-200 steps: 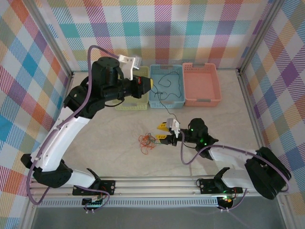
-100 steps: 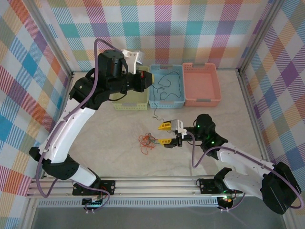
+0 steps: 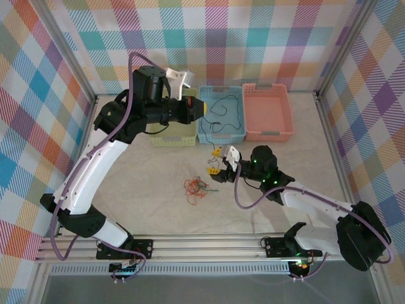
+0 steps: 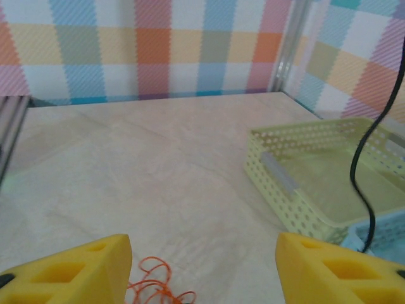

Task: Untangle the cables

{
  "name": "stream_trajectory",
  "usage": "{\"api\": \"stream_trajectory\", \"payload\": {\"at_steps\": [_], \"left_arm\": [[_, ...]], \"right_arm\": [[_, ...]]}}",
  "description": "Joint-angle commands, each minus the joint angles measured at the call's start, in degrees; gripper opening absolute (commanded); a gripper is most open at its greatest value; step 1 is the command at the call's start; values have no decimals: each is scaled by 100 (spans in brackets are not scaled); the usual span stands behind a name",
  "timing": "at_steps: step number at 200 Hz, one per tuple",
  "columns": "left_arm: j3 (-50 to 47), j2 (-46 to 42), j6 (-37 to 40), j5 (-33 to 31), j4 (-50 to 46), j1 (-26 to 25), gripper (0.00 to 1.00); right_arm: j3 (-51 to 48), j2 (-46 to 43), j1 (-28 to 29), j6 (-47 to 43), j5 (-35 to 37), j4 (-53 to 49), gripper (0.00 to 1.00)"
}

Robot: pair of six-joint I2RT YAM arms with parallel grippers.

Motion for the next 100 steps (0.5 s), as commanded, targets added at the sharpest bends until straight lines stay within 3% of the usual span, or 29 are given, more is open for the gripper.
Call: {"api": "stream_trajectory", "payload": {"at_steps": [1,35,100], "left_arm": [[-84,-211,55,249,52,34,0],[-179,-334,53,292,27,34,0],[-266,-423,60,385,21,34,0]], "right_arm": [[180,291,-71,197,505,594,62],[463,614,-251,296,684,578,58],[323,573,-568,333,-368,1037,43]]}}
